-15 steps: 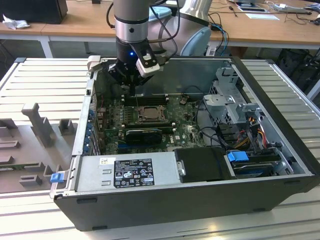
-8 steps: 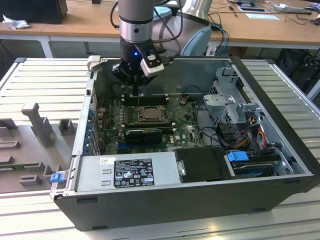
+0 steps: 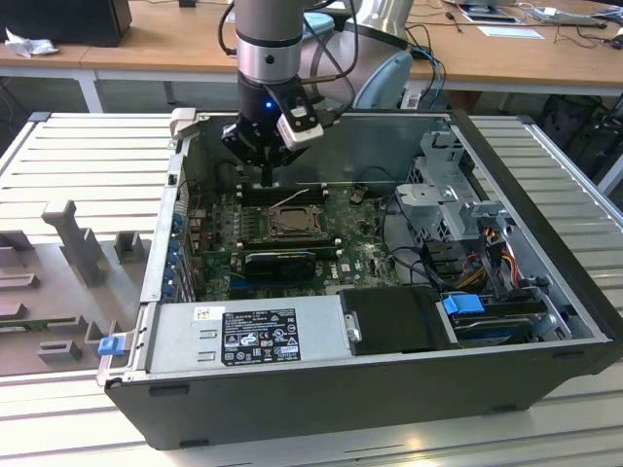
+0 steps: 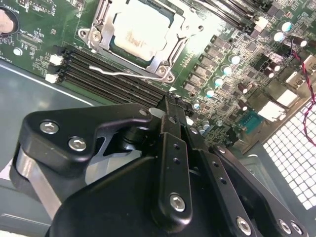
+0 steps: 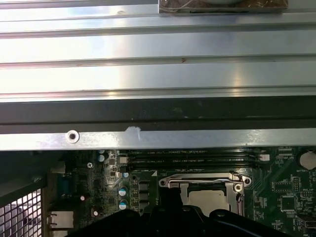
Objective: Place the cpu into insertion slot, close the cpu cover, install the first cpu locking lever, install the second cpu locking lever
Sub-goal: 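Install the first cpu locking lever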
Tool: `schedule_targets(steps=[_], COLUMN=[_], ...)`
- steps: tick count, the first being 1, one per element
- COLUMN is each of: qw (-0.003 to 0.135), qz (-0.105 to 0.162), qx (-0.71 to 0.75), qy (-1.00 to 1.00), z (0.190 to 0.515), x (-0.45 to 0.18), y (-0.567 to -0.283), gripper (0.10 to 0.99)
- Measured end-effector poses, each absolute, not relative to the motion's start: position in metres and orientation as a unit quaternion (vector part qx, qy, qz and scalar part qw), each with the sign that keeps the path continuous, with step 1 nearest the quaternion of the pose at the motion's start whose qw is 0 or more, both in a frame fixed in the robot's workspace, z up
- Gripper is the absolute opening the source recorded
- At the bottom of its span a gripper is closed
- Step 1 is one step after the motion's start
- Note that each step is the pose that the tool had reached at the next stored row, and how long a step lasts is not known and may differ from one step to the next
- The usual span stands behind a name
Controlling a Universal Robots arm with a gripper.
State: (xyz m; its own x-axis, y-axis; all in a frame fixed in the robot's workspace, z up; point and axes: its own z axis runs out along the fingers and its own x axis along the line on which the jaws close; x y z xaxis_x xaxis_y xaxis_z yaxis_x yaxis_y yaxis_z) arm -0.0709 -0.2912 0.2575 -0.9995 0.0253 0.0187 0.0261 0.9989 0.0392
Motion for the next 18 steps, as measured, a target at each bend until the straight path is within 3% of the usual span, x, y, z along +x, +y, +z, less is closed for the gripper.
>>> schedule_targets(steps=[18], qw=[0.009], qz=[-0.021], qx=[-0.007], qy=[-1.0], z=[0.252], x=[-0.053], y=[-0.291], gripper=[0.106])
